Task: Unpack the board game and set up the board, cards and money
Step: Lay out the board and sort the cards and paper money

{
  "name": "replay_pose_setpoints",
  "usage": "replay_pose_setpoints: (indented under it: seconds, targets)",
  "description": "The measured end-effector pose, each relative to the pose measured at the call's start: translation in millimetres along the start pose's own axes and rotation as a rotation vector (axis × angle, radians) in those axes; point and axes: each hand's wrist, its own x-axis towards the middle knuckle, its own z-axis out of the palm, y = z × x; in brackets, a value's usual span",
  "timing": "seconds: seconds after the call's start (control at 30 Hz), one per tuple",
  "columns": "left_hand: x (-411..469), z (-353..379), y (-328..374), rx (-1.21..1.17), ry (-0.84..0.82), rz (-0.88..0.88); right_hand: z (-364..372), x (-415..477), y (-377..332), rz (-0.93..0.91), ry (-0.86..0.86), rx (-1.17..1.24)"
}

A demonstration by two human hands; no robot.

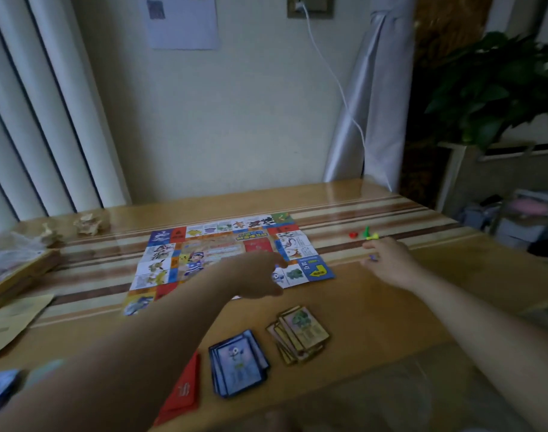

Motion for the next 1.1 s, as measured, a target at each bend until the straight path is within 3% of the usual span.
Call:
replay_pose_setpoints:
  seconds: [0.23,0.57,0.73,0.93,1.1]
  targets:
    - [63.3,31.5,69.7,-0.171,0.154,0.093,12.8,9.9,34.7,-0.046,-0.132,0.043]
    - [90.4,47.7,94.9,-0.305,0.252,0.074,18.6,-3.3,43.4,-0.280,-0.124,0.197]
    - [93.6,54.2,104.7,-0.253,0.239,0.098,16.8,-29.5,43.2,-0.383,-0.192,0.232]
    - [101.5,59.6,104.2,-0.255,0.248,0.065,0.2,-22.5,46.3,-0.261,-0.106,0.263]
    - [112.1,58.9,101.6,-0.251,0.226,0.070,3.8,-2.6,44.7,-0.224,-0.195,0.107]
